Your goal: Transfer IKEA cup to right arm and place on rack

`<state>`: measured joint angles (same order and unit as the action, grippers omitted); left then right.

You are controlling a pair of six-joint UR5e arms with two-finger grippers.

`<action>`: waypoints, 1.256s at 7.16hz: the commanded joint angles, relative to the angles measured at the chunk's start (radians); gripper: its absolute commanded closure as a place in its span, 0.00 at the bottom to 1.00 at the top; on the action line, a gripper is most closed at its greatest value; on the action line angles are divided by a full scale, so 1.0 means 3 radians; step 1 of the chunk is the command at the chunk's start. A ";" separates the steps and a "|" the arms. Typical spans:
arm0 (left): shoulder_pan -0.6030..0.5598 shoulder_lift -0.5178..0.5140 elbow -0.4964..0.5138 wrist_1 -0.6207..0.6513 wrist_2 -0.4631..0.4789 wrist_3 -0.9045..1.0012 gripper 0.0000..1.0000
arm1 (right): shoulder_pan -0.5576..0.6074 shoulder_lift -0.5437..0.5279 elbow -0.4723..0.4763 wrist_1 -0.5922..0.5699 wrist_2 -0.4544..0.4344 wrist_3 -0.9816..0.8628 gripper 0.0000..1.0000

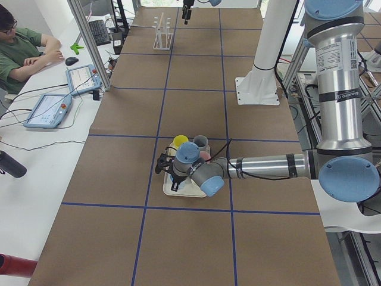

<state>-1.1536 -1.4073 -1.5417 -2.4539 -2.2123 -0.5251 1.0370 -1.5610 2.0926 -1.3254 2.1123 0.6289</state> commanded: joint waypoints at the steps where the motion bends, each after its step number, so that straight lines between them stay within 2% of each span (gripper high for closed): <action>1: 0.0000 0.0002 0.0000 0.0003 -0.0004 -0.0004 0.96 | 0.0000 -0.0002 -0.0001 0.0000 0.0000 0.0000 0.00; 2: 0.0000 0.0002 0.0000 0.0003 -0.0004 0.0001 1.00 | 0.0000 0.0003 -0.0001 0.0005 -0.0005 0.0000 0.00; 4: -0.0010 0.0007 -0.0020 0.0008 -0.0014 0.0001 1.00 | -0.0005 0.0023 -0.0011 0.0005 0.0000 -0.0005 0.00; 5: -0.0046 -0.0018 -0.0035 0.0019 -0.0212 -0.0004 1.00 | -0.0015 0.0110 -0.0016 0.0005 0.0005 -0.0005 0.00; 6: -0.0329 -0.0044 -0.0041 0.0024 -0.0356 0.0001 1.00 | -0.0026 0.0293 -0.0047 0.0005 0.0010 -0.0040 0.00; 9: -0.0903 -0.0166 -0.0071 0.0059 -0.0352 -0.0055 1.00 | -0.0112 0.0764 -0.0134 0.0020 -0.0010 -0.0046 0.00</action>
<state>-1.3529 -1.4354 -1.5606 -2.4403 -2.3145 -0.5383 1.0145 -1.3885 2.0602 -1.3202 2.1133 0.6161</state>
